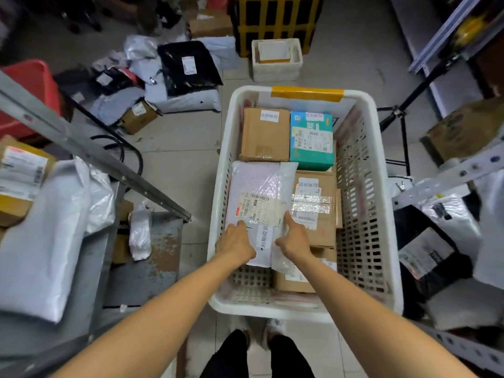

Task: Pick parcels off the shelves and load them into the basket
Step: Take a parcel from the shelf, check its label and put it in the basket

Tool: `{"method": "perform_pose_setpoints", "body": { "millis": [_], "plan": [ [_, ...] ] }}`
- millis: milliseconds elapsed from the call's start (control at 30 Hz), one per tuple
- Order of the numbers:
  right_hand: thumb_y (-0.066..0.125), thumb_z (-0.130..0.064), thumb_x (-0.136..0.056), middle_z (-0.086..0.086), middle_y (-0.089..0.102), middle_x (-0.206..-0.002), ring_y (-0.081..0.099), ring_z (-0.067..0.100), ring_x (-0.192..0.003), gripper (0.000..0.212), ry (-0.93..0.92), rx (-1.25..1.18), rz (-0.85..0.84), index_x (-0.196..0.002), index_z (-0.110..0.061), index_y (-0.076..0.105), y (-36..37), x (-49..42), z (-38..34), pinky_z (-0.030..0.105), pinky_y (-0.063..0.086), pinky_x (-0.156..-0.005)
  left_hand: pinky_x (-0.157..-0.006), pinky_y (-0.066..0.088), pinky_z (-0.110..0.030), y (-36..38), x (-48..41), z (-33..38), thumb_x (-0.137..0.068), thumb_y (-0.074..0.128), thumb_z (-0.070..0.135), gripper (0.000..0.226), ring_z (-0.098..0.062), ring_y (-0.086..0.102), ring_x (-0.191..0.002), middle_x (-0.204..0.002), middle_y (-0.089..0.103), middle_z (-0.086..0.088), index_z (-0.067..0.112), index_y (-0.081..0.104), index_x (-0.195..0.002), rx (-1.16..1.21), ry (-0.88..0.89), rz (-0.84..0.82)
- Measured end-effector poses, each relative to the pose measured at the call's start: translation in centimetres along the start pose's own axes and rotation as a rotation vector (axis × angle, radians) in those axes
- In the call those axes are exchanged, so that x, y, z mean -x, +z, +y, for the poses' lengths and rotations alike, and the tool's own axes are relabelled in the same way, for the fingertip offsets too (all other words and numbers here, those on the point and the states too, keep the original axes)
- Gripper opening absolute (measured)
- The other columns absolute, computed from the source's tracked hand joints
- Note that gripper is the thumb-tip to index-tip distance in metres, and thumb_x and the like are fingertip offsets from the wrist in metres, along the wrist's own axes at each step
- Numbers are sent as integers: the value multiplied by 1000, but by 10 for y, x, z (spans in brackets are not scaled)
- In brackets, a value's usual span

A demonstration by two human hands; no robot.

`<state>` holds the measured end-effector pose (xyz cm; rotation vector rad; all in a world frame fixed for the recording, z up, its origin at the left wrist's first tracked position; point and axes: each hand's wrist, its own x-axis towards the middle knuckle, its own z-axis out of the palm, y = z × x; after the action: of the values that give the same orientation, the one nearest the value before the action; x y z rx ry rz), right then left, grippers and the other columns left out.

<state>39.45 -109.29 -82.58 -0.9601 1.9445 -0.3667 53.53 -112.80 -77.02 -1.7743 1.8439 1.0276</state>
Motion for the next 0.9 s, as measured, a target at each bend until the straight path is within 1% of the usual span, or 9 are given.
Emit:
{"method": "perform_pose_setpoints", "body": {
  "millis": [100,200,333,533,600,700,733,833,900],
  "plan": [
    [53,-5,-87,16,39,-143,46,36,-126,72,-45,168,-40,-152,-17,25,-38,22,-25,40,43,-101,-72,45,-31,-22,15,9,-77,70,23,48,-23,57,-101,-116,56,-5,13,47,-119,-126,33,-1],
    [62,-14,-87,12,49,-140,47,27,-128,58,-117,241,-31,-142,-10,44,-76,44,-49,33,40,-100,-74,48,-31,-52,30,24,-76,72,28,46,-21,59,-98,-112,59,-3,14,51,-114,-200,98,24],
    [70,-24,-84,9,48,-143,46,25,-130,64,-145,340,-33,-141,-9,45,-117,78,-76,34,39,-104,-82,50,-34,-90,49,48,-76,73,32,54,-23,59,-104,-119,60,-4,14,52,-122,-246,251,117],
    [72,-28,-82,10,50,-141,49,24,-127,68,-89,348,35,-141,-10,44,-143,140,-94,32,43,-100,-74,46,-29,-117,81,73,-74,76,32,47,-20,57,-104,-116,61,-1,19,57,-115,-375,551,125],
    [70,-24,-82,10,54,-135,53,25,-121,59,-72,332,102,-136,-10,49,-148,162,-92,30,45,-92,-78,48,-31,-116,94,82,-72,77,35,49,-20,57,-104,-116,61,0,21,57,-115,-459,646,121],
    [61,-18,-83,10,59,-106,56,25,-95,26,-56,323,226,-107,-10,55,-160,200,-82,25,46,-66,-84,50,-34,-110,115,103,-72,76,40,51,-19,56,-105,-116,59,1,23,55,-116,-600,781,116],
    [60,-18,-82,9,57,-99,56,25,-89,23,-34,321,255,-102,-9,54,-166,216,-75,28,47,-63,-84,50,-35,-106,124,113,-72,77,41,52,-19,56,-103,-116,59,1,23,55,-116,-624,825,109],
    [63,-21,-79,11,57,-90,57,24,-79,30,46,341,366,-101,-2,55,-186,268,-44,39,51,-65,-89,50,-37,-84,159,151,-73,76,42,53,-21,57,-104,-116,58,-1,22,53,-117,-707,967,77],
    [64,-22,-80,13,55,-83,53,26,-72,37,113,337,440,-106,3,56,-202,306,-17,39,46,-59,-88,50,-39,-63,188,179,-75,74,42,53,-24,58,-107,-117,58,-3,22,54,-119,-788,1091,70]
  ]
}}
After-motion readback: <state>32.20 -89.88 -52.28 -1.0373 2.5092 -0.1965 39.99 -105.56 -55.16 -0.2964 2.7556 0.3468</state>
